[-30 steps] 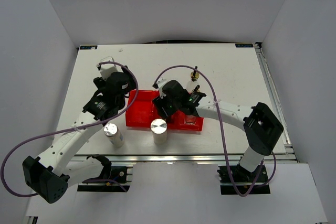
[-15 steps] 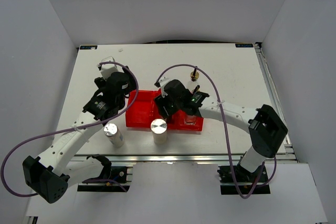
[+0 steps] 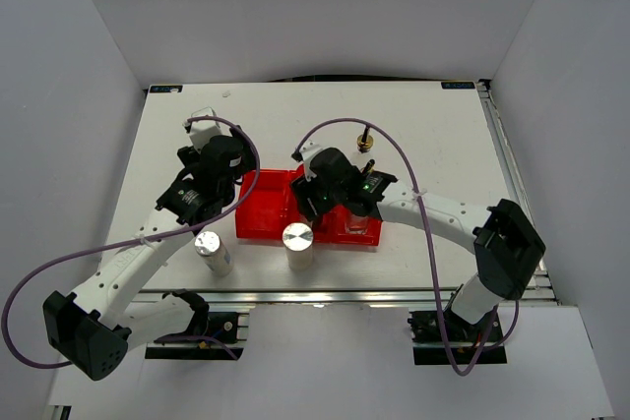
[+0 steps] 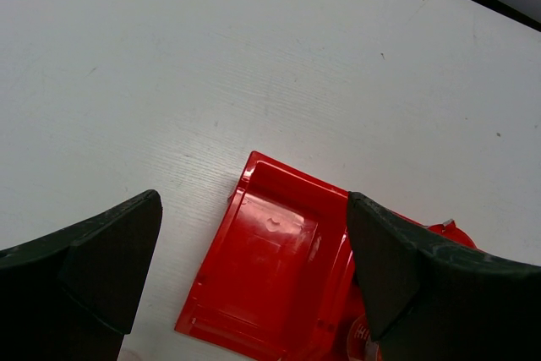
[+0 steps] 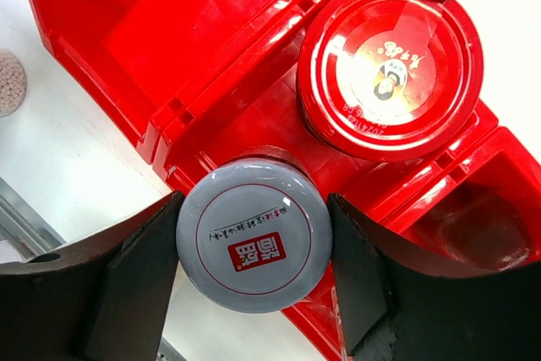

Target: Organize the condiment bottles

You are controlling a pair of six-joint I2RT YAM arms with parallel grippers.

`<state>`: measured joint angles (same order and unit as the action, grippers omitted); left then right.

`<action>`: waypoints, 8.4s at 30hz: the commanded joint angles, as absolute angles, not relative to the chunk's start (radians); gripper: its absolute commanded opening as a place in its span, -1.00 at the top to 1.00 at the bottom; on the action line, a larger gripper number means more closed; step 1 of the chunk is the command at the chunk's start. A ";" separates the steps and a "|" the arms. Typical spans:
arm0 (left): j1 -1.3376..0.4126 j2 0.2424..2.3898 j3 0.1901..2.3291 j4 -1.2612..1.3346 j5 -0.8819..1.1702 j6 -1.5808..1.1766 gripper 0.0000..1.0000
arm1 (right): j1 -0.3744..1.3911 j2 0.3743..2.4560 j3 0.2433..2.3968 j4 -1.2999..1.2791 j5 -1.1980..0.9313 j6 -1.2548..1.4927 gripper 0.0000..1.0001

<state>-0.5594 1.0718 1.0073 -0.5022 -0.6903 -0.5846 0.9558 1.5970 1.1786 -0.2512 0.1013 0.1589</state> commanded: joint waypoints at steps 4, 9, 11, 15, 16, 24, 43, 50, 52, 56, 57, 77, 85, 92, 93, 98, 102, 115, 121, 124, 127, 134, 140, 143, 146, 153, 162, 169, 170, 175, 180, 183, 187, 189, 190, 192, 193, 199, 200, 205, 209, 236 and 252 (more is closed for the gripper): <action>-0.557 1.066 1.029 -0.512 -0.684 -0.589 -0.96 | 0.959 1.614 1.170 -0.158 0.106 0.189 -0.39; -0.557 1.069 1.026 -0.512 -0.675 -0.589 -0.96 | 0.959 1.637 1.155 -0.130 0.110 0.198 -0.74; -0.557 1.069 1.026 -0.514 -0.676 -0.589 -0.96 | 0.960 1.640 1.155 -0.130 0.112 0.201 -0.79; -0.557 1.063 1.028 -0.512 -0.673 -0.591 -0.96 | 0.960 1.623 1.166 -0.133 0.120 0.193 -0.79; -0.557 1.062 1.028 -0.512 -0.667 -0.591 -0.96 | 0.962 1.612 1.172 -0.138 0.123 0.189 -0.79; -0.557 1.060 1.051 -0.523 -0.629 -0.606 -0.96 | 0.965 1.545 1.295 -0.210 0.201 0.135 -0.79; -0.761 1.134 1.112 -0.603 -0.518 -0.609 -0.97 | 0.734 1.260 1.510 -0.284 0.448 0.001 -0.79; -0.871 1.146 1.138 -0.799 -0.496 -0.604 -0.96 | 0.402 1.040 1.231 -0.275 0.488 0.172 -0.79; -0.877 1.144 1.132 -0.843 -0.471 -0.606 -0.96 | 0.347 0.982 1.160 -0.270 0.486 0.193 -0.79; -0.899 1.170 1.111 -0.877 -0.347 -0.585 -0.96 | 0.319 0.924 1.072 -0.248 0.474 0.202 -0.79; -0.905 1.177 1.100 -0.876 -0.322 -0.578 -0.96 | 0.318 0.917 1.063 -0.249 0.469 0.204 -0.79; -0.988 1.213 1.054 -0.897 -0.129 -0.537 -0.96 | 0.316 0.908 1.023 -0.232 0.426 0.199 -0.79; -1.015 1.247 1.097 -0.960 -0.146 -0.531 -0.58 | 0.316 0.907 1.022 -0.236 0.430 0.201 -0.79; -1.017 1.256 1.163 -0.974 -0.213 -0.549 0.06 | 0.318 0.907 1.019 -0.233 0.426 0.202 -0.79; -1.017 1.255 1.176 -0.980 -0.228 -0.552 0.09 | 0.316 0.907 1.022 -0.235 0.425 0.201 -0.79; -1.017 1.267 1.314 -1.089 -0.368 -0.560 0.33 | 0.316 0.902 1.009 -0.219 0.413 0.201 -0.79; -1.017 1.252 1.379 -1.075 -0.312 -0.555 0.35 | 0.316 0.905 1.008 -0.229 0.408 0.199 -0.79; -1.014 1.315 1.548 -1.131 -0.733 -0.744 0.53 | 0.316 0.868 0.988 -0.232 0.380 0.206 -0.79; -0.938 1.396 1.612 -1.135 -0.819 -0.790 0.46 | 0.316 0.809 0.899 -0.212 0.350 0.241 -0.79; -0.836 1.404 1.591 -1.097 -0.751 -0.796 0.54 | 0.316 0.784 0.844 -0.193 0.357 0.245 -0.79; -0.734 1.381 1.526 -0.985 -0.594 -0.758 0.59 | 0.316 0.793 0.833 -0.195 0.397 0.247 -0.79; -0.698 1.419 1.500 -0.928 -0.511 -0.727 0.59 | 0.318 0.802 0.822 -0.192 0.399 0.247 -0.79; -0.634 1.394 1.382 -0.858 -0.419 -0.738 0.59 | 0.318 0.802 0.822 -0.195 0.403 0.245 -0.79; -0.621 1.391 1.368 -0.870 -0.433 -0.736 0.59 | 0.316 0.802 0.824 -0.196 0.397 0.244 -0.79; -0.611 1.393 1.341 -0.856 -0.448 -0.738 0.54 | 0.318 0.805 0.822 -0.195 0.399 0.244 -0.79; -0.565 1.413 1.285 -0.770 -0.410 -0.715 0.23 | 0.318 0.827 0.824 -0.193 0.394 0.245 -0.79; -0.532 1.463 1.243 -0.713 -0.379 -0.700 -0.51 | 0.316 0.834 0.821 -0.183 0.403 0.236 -0.79; -0.525 1.502 1.258 -0.719 -0.371 -0.686 -0.96 | 0.318 0.838 0.824 -0.186 0.405 0.235 -0.79; -0.525 1.497 1.258 -0.721 -0.373 -0.683 -0.96 | 0.318 0.838 0.822 -0.186 0.403 0.236 -0.79; -0.525 1.474 1.269 -0.750 -0.393 -0.686 -0.96 | 0.318 0.845 0.825 -0.189 0.396 0.236 -0.79; -0.525 1.431 1.310 -0.795 -0.406 -0.686 -0.96 | 0.318 0.848 0.827 -0.192 0.387 0.236 -0.79; -0.525 1.378 1.339 -0.844 -0.455 -0.683 -0.96 | 0.318 0.845 0.827 -0.190 0.391 0.236 -0.79; -0.525 1.287 1.333 -0.937 -0.515 -0.699 -0.96 | 0.318 0.851 0.830 -0.196 0.417 0.235 -0.79; -0.525 1.244 1.330 -0.980 -0.543 -0.721 -0.96 | 0.316 0.853 0.828 -0.196 0.416 0.236 -0.79; -0.525 1.230 1.327 -1.021 -0.555 -0.729 -0.97 | 0.316 0.854 0.828 -0.195 0.414 0.236 -0.79; -0.525 1.201 1.315 -1.095 -0.586 -0.764 -0.97 | 0.316 0.856 0.828 -0.195 0.411 0.236 -0.79; -0.525 1.192 1.306 -1.121 -0.594 -0.779 -0.96 | 0.318 0.857 0.828 -0.193 0.410 0.236 -0.79; -0.499 1.181 1.286 -1.386 -0.612 -0.928 -0.97 | 0.318 0.868 0.833 -0.192 0.390 0.242 -0.79; -0.497 1.175 1.279 -1.406 -0.603 -0.942 -0.96 | 0.316 0.874 0.833 -0.192 0.384 0.242 -0.79; -0.480 1.072 1.151 -1.370 -0.509 -1.005 -0.96 | 0.318 0.887 0.836 -0.190 0.367 0.244 -0.79; -0.480 0.985 1.045 -1.313 -0.466 -1.045 -0.96 | 0.318 0.884 0.833 -0.183 0.362 0.238 -0.79; -0.480 1.055 1.156 -1.410 -0.341 -0.928 0.97 | 0.318 0.841 0.816 -0.164 0.359 0.250 -0.79; -0.480 1.213 1.383 -1.195 -0.186 -0.790 1.00 | 0.318 0.838 0.818 -0.175 0.388 0.247 -0.79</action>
<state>-0.4831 1.1984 1.3045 -1.2781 -0.2131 -0.8341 0.3206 0.8566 0.8200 -0.2085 0.3645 0.2367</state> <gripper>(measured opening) 0.686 0.895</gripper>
